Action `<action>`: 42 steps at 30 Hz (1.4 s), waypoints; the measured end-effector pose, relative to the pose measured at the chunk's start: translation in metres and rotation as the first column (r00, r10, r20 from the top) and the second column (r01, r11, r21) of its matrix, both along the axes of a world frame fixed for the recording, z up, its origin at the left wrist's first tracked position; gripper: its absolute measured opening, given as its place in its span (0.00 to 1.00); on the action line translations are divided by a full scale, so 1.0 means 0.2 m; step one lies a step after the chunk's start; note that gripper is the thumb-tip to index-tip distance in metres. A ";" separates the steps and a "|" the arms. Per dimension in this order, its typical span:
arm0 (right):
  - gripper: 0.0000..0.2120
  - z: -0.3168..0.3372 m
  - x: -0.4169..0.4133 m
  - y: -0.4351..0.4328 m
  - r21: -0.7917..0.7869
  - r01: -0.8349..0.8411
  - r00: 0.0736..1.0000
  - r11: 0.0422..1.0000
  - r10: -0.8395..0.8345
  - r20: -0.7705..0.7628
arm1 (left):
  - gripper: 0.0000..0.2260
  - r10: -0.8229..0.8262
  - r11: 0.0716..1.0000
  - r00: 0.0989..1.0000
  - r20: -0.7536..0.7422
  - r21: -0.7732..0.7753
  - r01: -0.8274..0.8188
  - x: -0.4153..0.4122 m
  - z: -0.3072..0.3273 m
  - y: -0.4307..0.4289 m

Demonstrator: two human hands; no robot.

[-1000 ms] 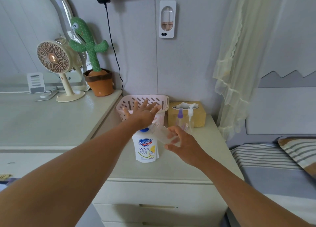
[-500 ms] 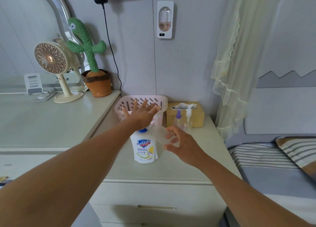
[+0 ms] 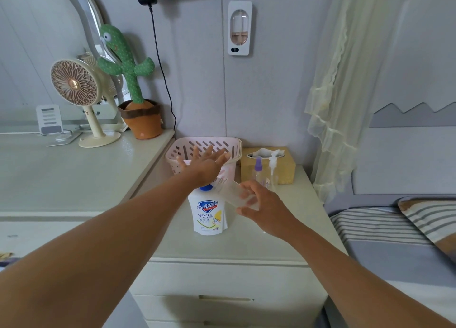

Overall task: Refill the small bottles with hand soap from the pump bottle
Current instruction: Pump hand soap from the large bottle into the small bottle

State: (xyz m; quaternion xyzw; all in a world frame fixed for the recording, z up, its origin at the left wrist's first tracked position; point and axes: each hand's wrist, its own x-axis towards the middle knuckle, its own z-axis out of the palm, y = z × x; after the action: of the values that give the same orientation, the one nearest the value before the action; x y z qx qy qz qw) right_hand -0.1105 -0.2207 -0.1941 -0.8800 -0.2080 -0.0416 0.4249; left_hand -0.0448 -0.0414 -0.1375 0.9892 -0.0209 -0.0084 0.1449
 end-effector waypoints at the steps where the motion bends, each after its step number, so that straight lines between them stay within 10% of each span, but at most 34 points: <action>1: 0.20 0.00 0.00 0.00 0.002 0.002 1.000 1.000 -0.002 0.002 | 0.25 -0.002 1.000 1.000 -0.006 -0.001 0.002 0.00 0.01 0.00; 42: 0.20 0.01 0.00 0.00 -0.012 0.002 1.000 1.000 -0.002 0.010 | 0.31 -0.024 0.999 1.000 -0.003 -0.025 0.024 0.04 -0.03 0.02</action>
State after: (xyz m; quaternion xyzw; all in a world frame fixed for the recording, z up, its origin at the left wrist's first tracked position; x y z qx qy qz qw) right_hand -0.1106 -0.2201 -0.1916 -0.8825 -0.2096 -0.0451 0.4187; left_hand -0.0370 -0.0381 -0.1433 0.9869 -0.0328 -0.0113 0.1574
